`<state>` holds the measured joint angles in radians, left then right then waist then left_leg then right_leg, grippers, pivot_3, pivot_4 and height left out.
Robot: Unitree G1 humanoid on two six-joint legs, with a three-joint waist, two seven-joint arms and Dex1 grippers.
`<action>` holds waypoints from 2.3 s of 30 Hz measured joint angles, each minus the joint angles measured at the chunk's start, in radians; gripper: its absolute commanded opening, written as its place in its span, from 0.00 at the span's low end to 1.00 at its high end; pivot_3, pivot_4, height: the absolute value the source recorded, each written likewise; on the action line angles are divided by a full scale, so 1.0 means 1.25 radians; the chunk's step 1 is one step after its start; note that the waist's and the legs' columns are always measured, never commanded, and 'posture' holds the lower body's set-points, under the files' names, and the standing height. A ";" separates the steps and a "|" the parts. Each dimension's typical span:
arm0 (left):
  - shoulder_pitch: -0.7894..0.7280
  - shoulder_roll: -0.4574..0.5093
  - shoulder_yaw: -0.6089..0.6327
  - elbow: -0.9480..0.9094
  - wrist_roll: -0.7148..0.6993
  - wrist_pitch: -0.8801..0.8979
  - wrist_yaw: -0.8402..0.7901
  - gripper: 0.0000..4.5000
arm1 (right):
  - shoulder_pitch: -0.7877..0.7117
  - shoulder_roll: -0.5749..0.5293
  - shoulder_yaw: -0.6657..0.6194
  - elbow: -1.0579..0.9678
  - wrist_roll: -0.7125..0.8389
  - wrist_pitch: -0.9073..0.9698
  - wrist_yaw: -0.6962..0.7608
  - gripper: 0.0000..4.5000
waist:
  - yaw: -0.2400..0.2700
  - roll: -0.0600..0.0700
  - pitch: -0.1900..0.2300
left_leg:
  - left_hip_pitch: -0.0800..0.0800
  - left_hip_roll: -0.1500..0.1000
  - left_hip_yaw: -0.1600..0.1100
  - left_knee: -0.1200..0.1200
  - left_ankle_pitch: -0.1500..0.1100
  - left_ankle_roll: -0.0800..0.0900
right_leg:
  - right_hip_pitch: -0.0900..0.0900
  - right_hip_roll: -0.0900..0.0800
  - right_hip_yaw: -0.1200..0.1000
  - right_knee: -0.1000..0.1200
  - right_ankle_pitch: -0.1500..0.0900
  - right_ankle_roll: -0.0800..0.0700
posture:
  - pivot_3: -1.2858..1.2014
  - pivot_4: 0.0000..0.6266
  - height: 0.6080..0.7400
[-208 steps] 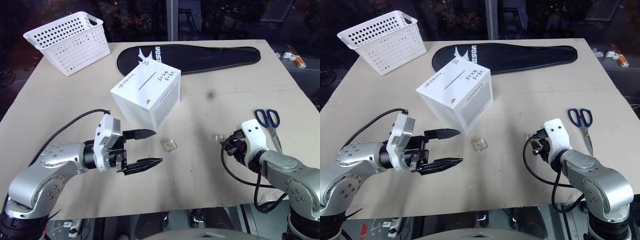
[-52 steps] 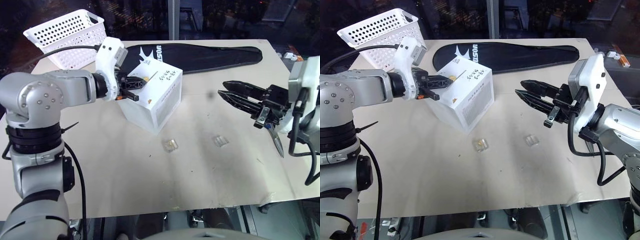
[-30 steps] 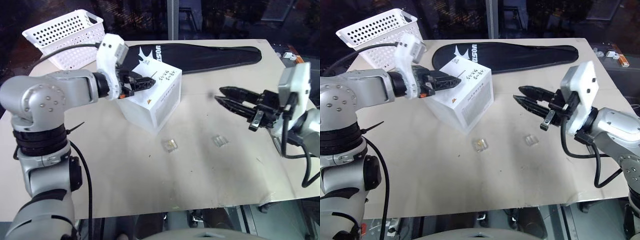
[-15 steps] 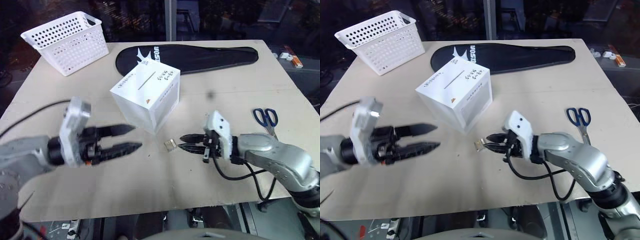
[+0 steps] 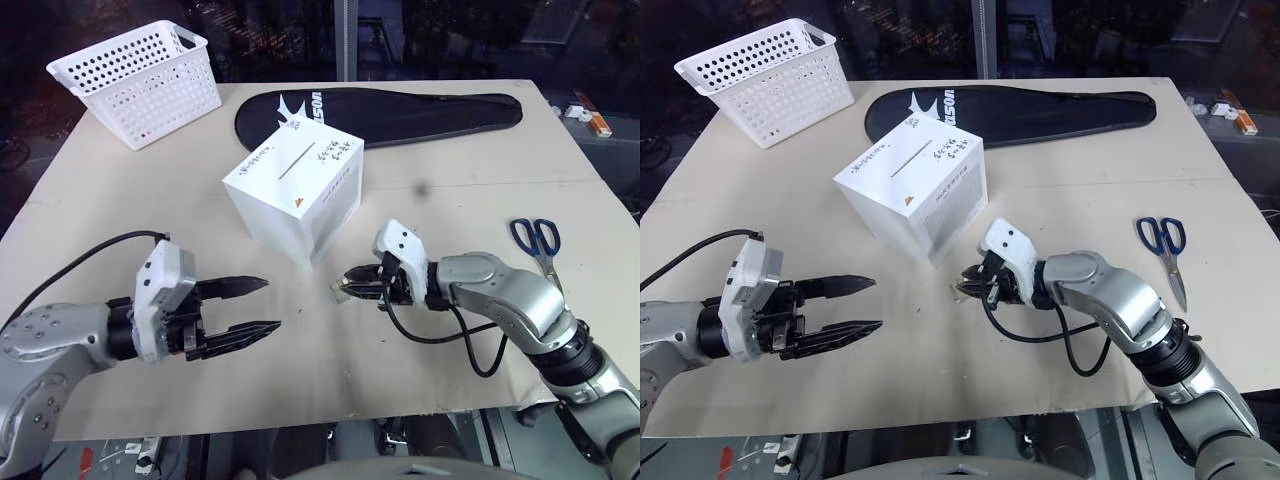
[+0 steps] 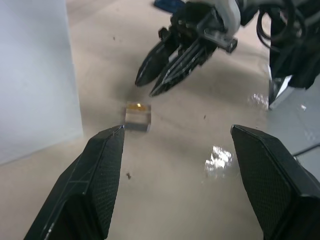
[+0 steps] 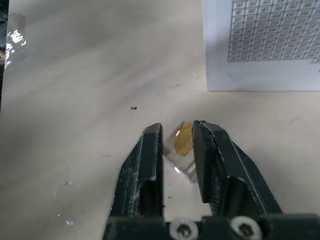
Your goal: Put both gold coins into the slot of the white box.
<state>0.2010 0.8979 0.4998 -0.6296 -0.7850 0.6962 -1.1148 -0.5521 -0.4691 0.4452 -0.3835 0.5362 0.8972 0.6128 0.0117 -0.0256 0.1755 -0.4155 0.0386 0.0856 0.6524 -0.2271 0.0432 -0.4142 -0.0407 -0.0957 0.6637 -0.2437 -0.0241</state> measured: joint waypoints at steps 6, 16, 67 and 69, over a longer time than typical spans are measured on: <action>-0.002 0.000 -0.054 0.009 0.049 -0.055 0.010 0.77 | 0.010 -0.013 -0.012 -0.033 -0.013 -0.007 0.018 0.50 | 0.002 0.000 0.000 | 0.000 0.000 0.000 0.000 0.000 0.001 | 0.000 0.000 0.000 0.000 -0.001 0.002 | 0.52 0.24 0.99; -0.111 -0.078 -0.247 0.020 0.019 0.077 0.189 0.77 | 0.167 -0.180 -0.189 -0.230 0.035 -0.037 0.072 0.98 | 0.001 0.000 0.000 | 0.000 0.000 0.000 0.000 -0.002 0.003 | 0.000 0.001 0.000 0.000 -0.001 0.003 | 0.52 0.24 0.99; -0.280 -0.119 -0.514 0.141 0.246 -0.007 0.239 0.41 | 0.459 -0.373 -0.603 -0.479 0.232 -0.074 -0.008 1.00 | 0.005 0.000 0.000 | 0.000 0.000 -0.001 0.000 -0.002 0.003 | 0.001 0.001 0.001 0.000 -0.002 0.003 | 0.52 0.24 0.99; -0.281 -0.117 -0.519 0.156 0.266 -0.031 0.229 0.41 | 0.459 -0.374 -0.603 -0.479 0.235 -0.074 -0.010 1.00 | 0.005 0.000 0.000 | 0.000 0.000 -0.001 0.000 -0.002 0.003 | 0.001 0.002 0.001 0.000 -0.002 0.003 | 0.52 0.24 0.99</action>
<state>-0.1501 0.7520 -0.1484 -0.4348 -0.4526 0.6576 -0.8291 0.0218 -0.9364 -0.3082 -0.9827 0.8298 0.8049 0.6004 0.0185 -0.0261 0.1751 -0.4151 0.0390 0.0846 0.6526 -0.2294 0.0474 -0.4132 -0.0387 -0.0946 0.6632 -0.2457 -0.0198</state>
